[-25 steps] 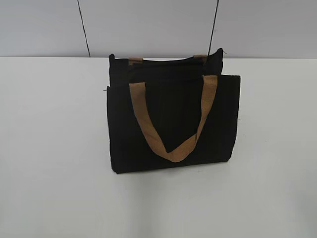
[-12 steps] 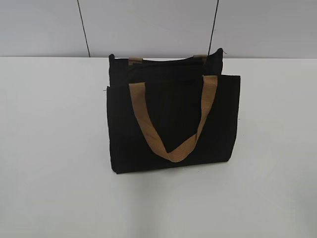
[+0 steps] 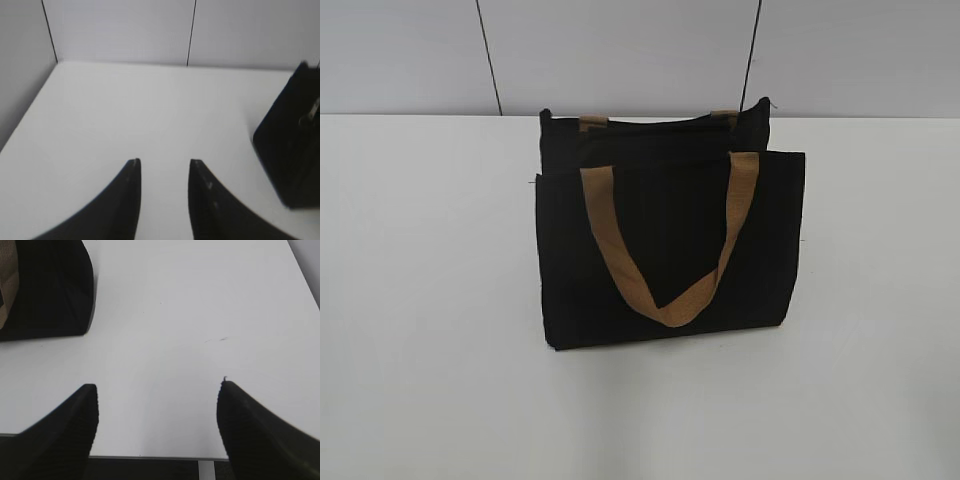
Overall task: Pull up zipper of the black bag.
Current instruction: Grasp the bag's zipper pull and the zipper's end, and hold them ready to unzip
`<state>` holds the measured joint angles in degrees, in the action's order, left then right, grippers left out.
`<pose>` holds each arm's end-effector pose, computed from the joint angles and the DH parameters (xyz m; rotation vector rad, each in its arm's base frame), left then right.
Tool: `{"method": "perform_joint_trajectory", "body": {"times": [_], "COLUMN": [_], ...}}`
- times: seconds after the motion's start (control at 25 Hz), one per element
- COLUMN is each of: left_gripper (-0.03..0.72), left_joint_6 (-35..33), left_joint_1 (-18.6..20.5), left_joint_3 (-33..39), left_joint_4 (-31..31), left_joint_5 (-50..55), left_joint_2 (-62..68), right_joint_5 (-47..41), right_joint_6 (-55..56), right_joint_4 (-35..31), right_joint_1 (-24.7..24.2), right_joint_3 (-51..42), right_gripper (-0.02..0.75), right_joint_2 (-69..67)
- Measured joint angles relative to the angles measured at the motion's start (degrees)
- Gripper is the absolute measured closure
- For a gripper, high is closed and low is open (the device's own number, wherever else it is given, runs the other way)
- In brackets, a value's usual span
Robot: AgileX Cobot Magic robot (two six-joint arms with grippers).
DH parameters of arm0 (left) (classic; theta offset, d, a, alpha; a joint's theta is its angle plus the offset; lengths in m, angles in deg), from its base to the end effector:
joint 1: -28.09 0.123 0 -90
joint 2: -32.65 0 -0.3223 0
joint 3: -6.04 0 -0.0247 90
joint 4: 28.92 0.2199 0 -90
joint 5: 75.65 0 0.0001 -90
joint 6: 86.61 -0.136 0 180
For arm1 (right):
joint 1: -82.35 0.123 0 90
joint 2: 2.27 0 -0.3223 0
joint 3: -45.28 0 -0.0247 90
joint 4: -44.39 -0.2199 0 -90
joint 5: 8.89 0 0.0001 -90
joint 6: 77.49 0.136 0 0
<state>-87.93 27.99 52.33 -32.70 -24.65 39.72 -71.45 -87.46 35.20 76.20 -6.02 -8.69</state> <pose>-0.0266 -0.0069 0.2801 0.0210 1.8203 -0.0610 -0.0287 0.0225 0.2300 -0.0778 2.0868 0.0233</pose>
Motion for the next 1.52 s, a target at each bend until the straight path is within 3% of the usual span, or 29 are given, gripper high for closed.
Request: {"method": "perform_joint_trajectory", "body": {"times": [0.2, 0.36, 0.44, 0.64, 0.8, 0.92, 1.04, 1.28, 1.52], "left_gripper": [0.395, 0.194, 0.135, 0.174, 0.239, 0.281, 0.295, 0.317, 0.325], "left_joint_6": [0.0, 0.0, 0.0, 0.15, 4.05, 11.32, 19.23, 21.71, 21.83], "left_joint_1": [0.0, 0.0, 0.0, -1.48, -5.25, -6.4, -6.21, -5.94, -6.05], "left_joint_3": [2.43, 7.28, 9.8, 13.74, 14.37, 14.37, 13.33, 4.58, -4.78], "left_joint_4": [-1.03, -1.22, -1.34, 2.04, 12.69, 23.69, 37.12, 57.32, 64.74], "left_joint_5": [-22.07, -40.08, -50.47, -72.84, -88.16, -98.42, -102.45, -110.23, -113.24], "left_joint_2": [6.61, 17.62, 24.01, 43.91, 61.96, 74.48, 86.12, 102.44, 110.45], "right_joint_5": [0.0, 0.0, 0.0, 0.0, 0.05, 0.05, 0.05, 0.05, 0.05], "right_joint_6": [0.0, 0.0, 0.0, 0.0, 0.0, 0.0, 0.0, 0.0, 0.0], "right_joint_4": [0.0, 0.0, 0.0, 0.0, 0.0, 0.0, 0.0, -0.05, -0.05], "right_joint_1": [0.0, 0.0, 0.0, 0.0, 0.0, 0.0, 0.0, 0.0, -0.03], "right_joint_3": [0.0, 0.0, 0.0, 0.0, 0.0, 0.0, 0.0, 0.0, 0.0], "right_gripper": [0.18, 0.18, 0.18, 0.18, 0.18, 0.18, 0.18, 0.18, 0.18], "right_joint_2": [0.0, 0.0, 0.0, 0.0, 0.0, 0.0, 0.0, 0.0, 0.0]}}
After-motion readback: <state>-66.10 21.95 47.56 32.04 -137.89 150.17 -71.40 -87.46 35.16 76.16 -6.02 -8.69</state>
